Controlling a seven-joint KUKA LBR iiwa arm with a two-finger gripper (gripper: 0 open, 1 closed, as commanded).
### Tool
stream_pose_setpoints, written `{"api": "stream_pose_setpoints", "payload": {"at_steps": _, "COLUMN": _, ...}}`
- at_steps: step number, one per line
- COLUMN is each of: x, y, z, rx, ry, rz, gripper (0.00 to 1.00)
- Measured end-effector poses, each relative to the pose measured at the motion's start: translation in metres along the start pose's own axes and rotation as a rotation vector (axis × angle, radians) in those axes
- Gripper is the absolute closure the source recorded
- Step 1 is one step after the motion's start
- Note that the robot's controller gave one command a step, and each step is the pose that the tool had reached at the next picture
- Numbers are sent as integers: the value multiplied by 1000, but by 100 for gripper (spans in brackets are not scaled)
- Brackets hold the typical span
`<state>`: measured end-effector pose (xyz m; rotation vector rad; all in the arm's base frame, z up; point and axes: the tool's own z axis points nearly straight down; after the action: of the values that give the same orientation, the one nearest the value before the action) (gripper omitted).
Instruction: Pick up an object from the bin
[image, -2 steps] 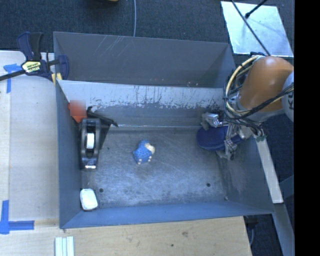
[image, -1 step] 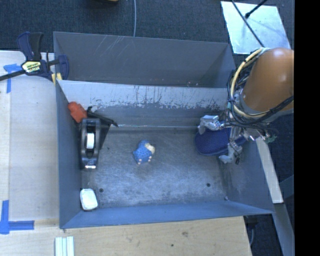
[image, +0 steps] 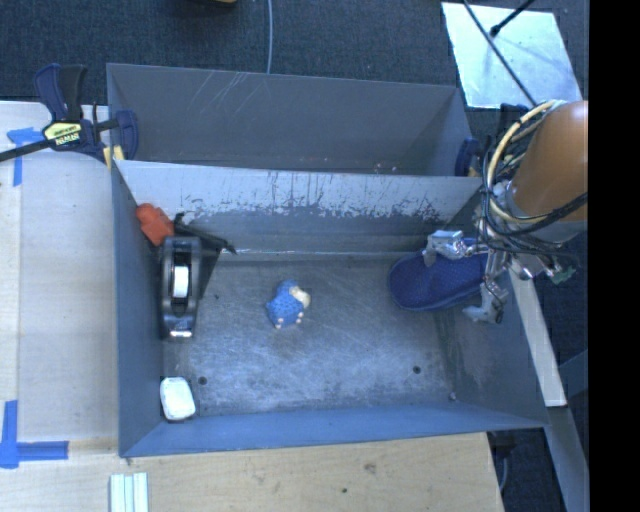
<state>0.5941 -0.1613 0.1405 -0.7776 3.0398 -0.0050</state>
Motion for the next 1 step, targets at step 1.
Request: {"api": "stream_pose_setpoints", "payload": {"at_steps": 1, "x": -34, "y": 0, "z": 65, "rx": -2, "ry": -2, "rz": 92, "gripper": 0}}
